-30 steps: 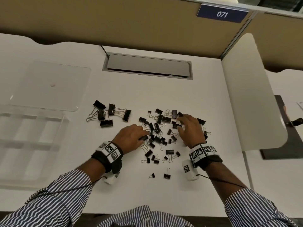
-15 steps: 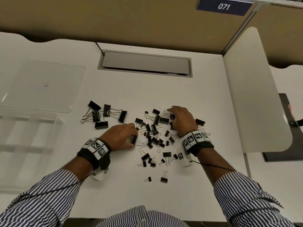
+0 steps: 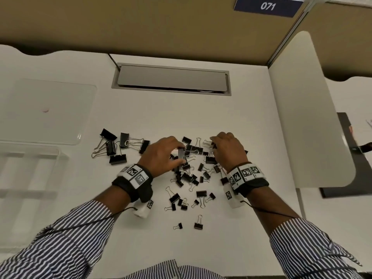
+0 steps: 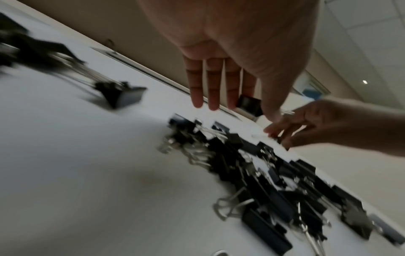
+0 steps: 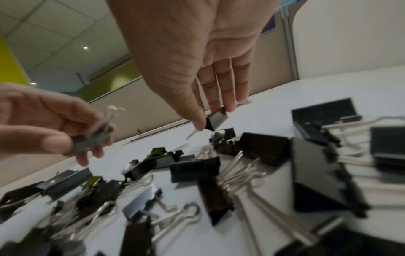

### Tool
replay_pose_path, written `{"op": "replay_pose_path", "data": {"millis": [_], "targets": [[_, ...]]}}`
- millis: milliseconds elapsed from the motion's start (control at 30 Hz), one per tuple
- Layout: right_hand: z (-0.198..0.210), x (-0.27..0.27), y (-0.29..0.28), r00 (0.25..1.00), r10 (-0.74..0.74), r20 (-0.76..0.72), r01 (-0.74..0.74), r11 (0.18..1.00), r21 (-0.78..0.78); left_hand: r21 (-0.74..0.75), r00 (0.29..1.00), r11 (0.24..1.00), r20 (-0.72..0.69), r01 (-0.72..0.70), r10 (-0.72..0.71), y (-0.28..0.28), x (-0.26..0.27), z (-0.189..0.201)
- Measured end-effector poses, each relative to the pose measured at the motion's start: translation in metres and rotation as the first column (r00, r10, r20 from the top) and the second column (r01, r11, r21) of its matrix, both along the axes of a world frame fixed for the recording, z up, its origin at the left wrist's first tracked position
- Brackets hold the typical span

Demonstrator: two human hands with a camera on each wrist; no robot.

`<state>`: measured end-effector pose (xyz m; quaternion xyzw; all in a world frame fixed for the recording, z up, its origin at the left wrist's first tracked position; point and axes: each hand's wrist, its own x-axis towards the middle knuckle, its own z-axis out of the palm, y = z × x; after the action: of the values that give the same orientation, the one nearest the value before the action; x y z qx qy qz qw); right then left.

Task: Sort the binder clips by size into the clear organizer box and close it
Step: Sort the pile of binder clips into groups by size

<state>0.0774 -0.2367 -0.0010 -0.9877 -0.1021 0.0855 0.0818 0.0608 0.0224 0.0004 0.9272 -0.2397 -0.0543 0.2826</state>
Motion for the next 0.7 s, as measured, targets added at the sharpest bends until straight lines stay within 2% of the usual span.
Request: {"op": "replay_pose_path", "data": {"millis": [100, 300, 533, 700], "targets": [[0.004, -0.003, -0.014, 0.991, -0.129, -0.035, 0.131, 0.990, 0.054, 0.116, 0.999, 0.993, 0.052, -0.010, 0.004, -0.026, 0.011, -0.009], [0.001, -0.007, -0.036, 0.945, -0.326, -0.006, 0.318, 0.918, 0.238, 0.221, 0.995, 0.973, 0.060, 0.061, -0.076, -0.039, 0.029, -0.023], [0.002, 0.000, -0.038, 0.954, -0.300, 0.020, 0.291, 0.939, 0.184, 0.302, 0.987, 0.942, 0.021, 0.148, -0.162, -0.034, 0.033, -0.027], [0.012, 0.011, -0.052, 0.932, -0.361, 0.042, 0.342, 0.911, 0.231, 0.336, 0.979, 0.927, 0.054, 0.169, -0.198, -0.037, 0.031, -0.028]]}}
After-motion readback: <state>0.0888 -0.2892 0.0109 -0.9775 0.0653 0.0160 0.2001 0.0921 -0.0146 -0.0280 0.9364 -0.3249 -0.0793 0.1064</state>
